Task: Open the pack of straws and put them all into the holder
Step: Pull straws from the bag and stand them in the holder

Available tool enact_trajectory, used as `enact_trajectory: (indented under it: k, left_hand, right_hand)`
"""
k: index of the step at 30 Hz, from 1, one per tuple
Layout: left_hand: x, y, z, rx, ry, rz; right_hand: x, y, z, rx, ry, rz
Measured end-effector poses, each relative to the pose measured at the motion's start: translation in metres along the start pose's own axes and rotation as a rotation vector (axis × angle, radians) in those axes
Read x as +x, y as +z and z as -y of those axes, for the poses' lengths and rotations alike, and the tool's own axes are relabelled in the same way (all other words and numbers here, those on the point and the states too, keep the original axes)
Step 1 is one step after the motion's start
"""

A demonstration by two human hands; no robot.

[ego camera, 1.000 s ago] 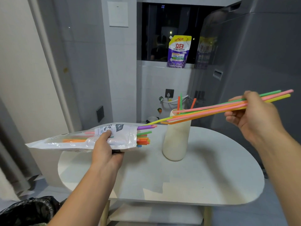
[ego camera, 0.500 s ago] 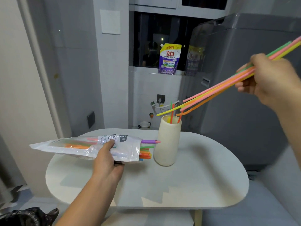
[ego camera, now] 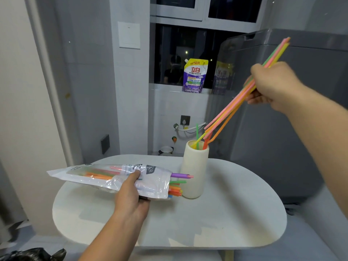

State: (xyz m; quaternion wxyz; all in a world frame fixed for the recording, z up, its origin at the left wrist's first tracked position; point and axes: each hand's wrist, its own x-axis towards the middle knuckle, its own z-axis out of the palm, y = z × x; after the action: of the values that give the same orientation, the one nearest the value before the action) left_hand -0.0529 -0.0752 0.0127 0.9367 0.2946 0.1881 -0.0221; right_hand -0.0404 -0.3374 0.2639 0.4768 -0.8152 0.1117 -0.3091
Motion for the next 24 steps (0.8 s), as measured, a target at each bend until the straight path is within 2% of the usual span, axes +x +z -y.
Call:
enact_trajectory:
  k: [15,24]
  left_hand:
    - [0.005,-0.002,0.001,0.002,-0.020,0.016]
    - [0.005,-0.001,0.001,-0.008,0.003,-0.010]
  right_hand:
    - [0.002,0.058,-0.018,-0.207,0.021,0.221]
    - [-0.012,0.090,-0.053,-0.366,-0.053,0.333]
